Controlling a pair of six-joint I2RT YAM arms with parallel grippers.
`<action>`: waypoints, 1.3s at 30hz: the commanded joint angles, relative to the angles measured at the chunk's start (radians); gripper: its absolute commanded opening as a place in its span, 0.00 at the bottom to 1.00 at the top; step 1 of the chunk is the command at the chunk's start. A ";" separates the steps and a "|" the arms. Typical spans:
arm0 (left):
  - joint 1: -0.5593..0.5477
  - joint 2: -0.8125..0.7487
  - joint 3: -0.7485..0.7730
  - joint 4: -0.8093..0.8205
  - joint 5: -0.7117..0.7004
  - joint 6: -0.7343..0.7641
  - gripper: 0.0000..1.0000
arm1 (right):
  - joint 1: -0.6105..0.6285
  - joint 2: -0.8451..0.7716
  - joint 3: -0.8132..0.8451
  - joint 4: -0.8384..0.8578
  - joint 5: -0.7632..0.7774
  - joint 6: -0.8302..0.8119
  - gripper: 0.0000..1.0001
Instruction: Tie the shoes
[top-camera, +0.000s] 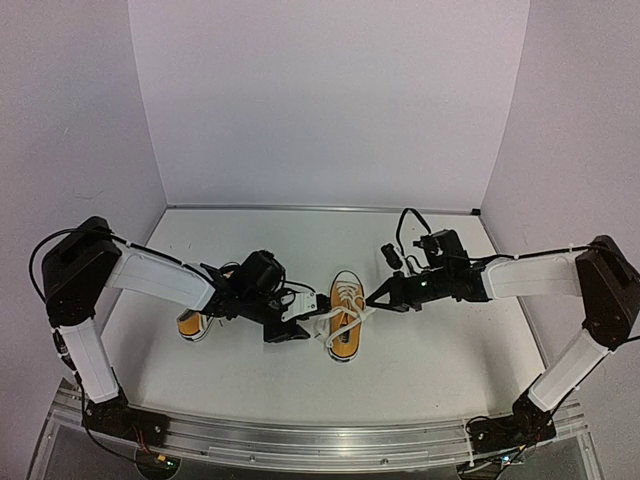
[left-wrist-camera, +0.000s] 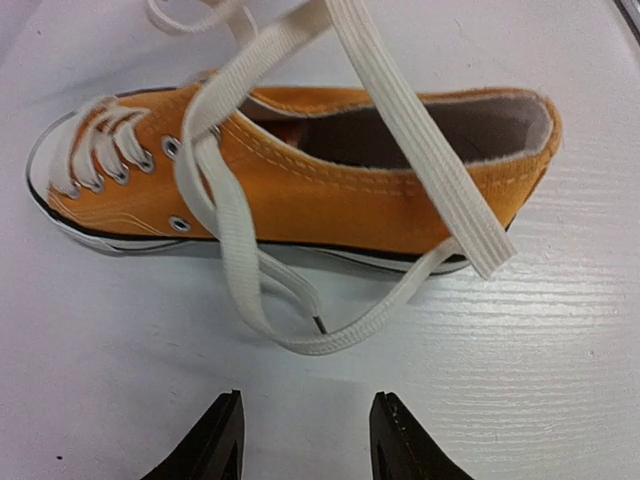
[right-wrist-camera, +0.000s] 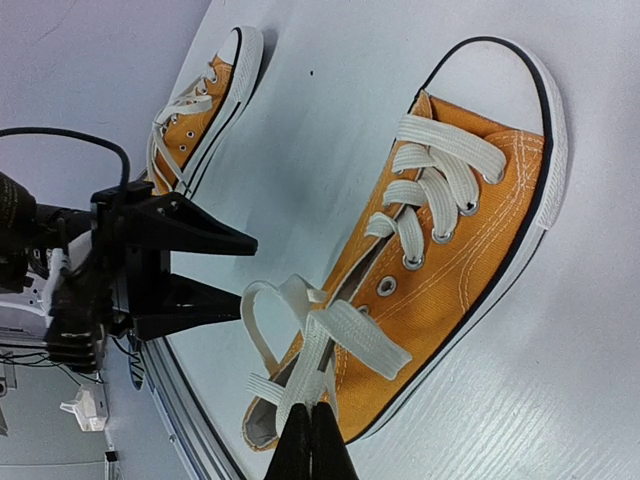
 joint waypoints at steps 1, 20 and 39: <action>-0.001 0.073 0.091 -0.090 0.046 -0.007 0.46 | 0.005 -0.015 0.038 -0.005 0.015 -0.024 0.00; -0.003 0.205 0.129 0.158 0.059 -0.164 0.28 | 0.003 -0.034 0.033 -0.012 0.028 -0.029 0.00; 0.075 -0.086 0.067 -0.085 -0.512 -0.595 0.00 | -0.152 -0.405 -0.115 -0.203 0.427 0.041 0.00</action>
